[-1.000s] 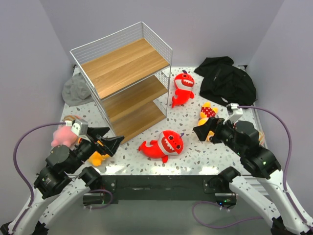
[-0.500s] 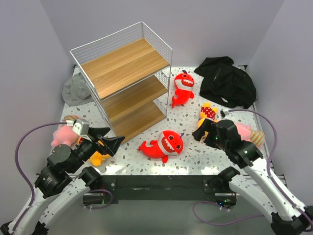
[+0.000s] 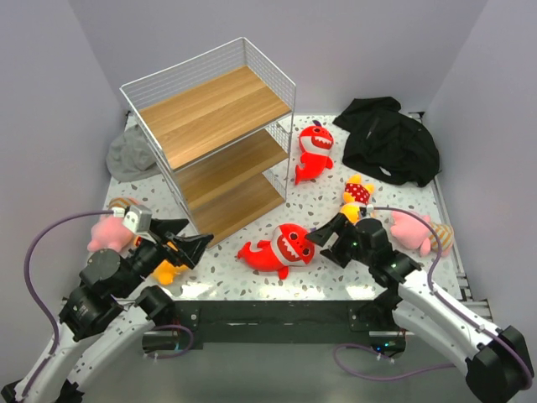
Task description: Place and organize the stuffed toys onto the shelf
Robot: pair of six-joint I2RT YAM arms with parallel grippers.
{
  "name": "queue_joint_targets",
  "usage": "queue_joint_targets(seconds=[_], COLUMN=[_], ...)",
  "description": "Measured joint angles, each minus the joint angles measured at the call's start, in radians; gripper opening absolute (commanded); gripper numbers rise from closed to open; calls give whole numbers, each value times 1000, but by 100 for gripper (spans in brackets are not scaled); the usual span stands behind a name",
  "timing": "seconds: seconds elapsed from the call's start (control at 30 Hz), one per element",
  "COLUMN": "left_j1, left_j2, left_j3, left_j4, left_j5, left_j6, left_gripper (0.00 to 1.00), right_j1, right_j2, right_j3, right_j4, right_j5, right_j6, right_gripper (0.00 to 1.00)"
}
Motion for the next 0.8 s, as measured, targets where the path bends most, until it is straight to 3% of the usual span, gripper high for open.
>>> queue_joint_targets(seconds=[0.2,0.57,0.67,0.8], left_j1=[0,0,0,0], left_j2=[-5,-13,-13,-13], left_j3=[0,0,0,0], left_j4=[0,0,0,0], left_j5=[0,-5,-6,-8], left_j6=[-6,-6,-7,-13], left_gripper=[100,100,100,100], right_j1=[0,5,6,6], right_j2=[-23,110,152,186], right_j3=[-37,-117,-123,-124], right_j4=[97,278,320,366], right_j5=[18,0,-3,-2], right_j6=[32,8,2,-10], right_gripper=[86,82,75,47])
